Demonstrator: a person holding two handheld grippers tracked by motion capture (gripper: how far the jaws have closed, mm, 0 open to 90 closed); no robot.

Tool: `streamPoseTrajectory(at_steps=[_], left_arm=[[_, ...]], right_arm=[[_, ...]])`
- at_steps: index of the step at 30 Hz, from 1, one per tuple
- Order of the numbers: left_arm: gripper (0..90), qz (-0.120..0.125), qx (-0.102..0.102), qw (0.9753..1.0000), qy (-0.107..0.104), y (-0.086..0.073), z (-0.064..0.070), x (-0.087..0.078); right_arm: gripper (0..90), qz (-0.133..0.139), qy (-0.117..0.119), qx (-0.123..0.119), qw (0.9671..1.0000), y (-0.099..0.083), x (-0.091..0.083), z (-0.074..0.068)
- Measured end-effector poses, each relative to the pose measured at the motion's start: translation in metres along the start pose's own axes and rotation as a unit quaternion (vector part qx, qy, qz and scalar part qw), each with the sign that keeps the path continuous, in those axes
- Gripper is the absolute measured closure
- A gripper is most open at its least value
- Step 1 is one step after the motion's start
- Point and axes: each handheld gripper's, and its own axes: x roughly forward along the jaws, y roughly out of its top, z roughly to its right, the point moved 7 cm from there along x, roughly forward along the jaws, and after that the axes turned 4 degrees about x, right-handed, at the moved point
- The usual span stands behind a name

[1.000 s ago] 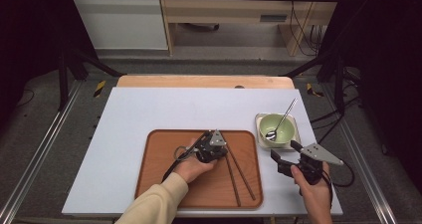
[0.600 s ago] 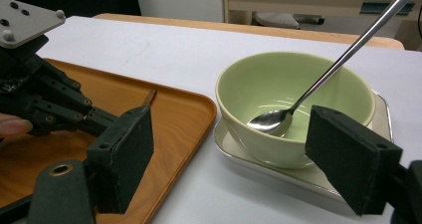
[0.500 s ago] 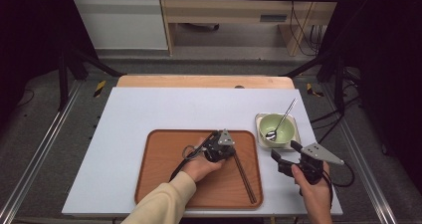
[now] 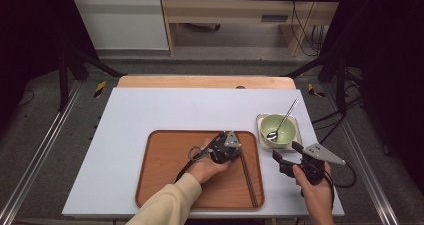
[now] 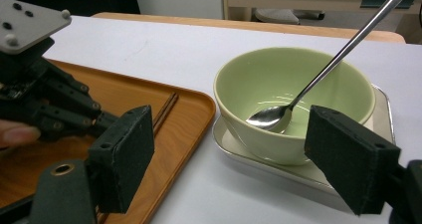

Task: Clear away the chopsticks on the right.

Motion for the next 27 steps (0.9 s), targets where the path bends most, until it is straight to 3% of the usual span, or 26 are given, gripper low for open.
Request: streamPoseTrajectory(at_steps=[2, 5, 16, 20, 27], left_arm=[[89.6, -0.005, -0.005, 0.9999, 0.015, -0.002, -0.007, 0.0], [89.7, -0.008, -0.014, 0.9996, 0.021, -0.003, -0.015, 0.001], [89.5, 0.0, -0.005, 1.0, 0.003, 0.011, -0.008, 0.015], [89.4, -0.001, 0.009, 1.0, -0.002, 0.017, -0.003, 0.02], [89.0, 0.0, 0.011, 0.9999, -0.003, 0.015, -0.003, 0.016]], right_arm=[[20.0, 0.001, 0.0, 0.0, 1.0, 0.0, 0.0, 0.001], [20.0, 0.002, 0.001, 0.005, 1.0, 0.0, 0.0, 0.001], [20.1, 0.001, 0.001, 0.005, 1.0, -0.001, 0.0, 0.001], [20.1, 0.0, 0.001, 0.007, 1.0, -0.001, -0.001, 0.002], [20.2, 0.002, -0.002, 0.01, 0.9999, -0.002, -0.003, 0.005]])
